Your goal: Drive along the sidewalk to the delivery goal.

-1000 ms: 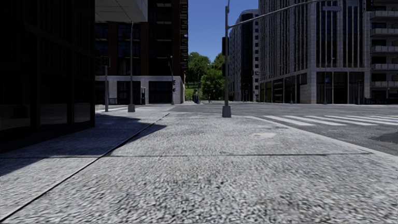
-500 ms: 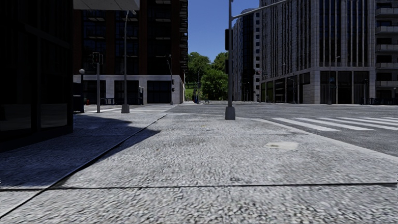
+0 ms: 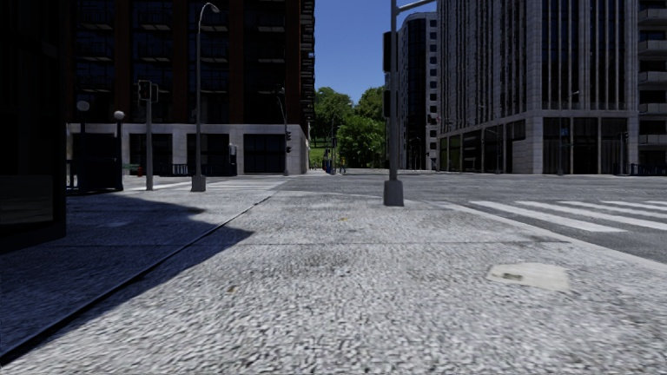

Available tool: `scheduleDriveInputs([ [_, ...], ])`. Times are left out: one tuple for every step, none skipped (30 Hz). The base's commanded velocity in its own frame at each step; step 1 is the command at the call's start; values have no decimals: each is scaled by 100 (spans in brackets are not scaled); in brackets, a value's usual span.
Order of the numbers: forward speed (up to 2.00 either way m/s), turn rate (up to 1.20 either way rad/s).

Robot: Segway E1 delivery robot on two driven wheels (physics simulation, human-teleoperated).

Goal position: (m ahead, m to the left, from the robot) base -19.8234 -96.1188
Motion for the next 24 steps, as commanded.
scheduleDriveInputs([
  [200, 0],
  [200, 0],
  [200, 0],
  [200, 0],
  [200, 0],
  [200, 0],
  [200, 0],
  [200, 0],
  [200, 0],
  [200, 0],
  [200, 0],
  [200, 0],
  [200, 0],
  [200, 0],
  [200, 0],
  [200, 0],
  [200, 0],
  [200, 0],
  [200, 0],
  [200, 0],
  [200, 0],
  [200, 0],
  [200, 0],
  [200, 0],
])
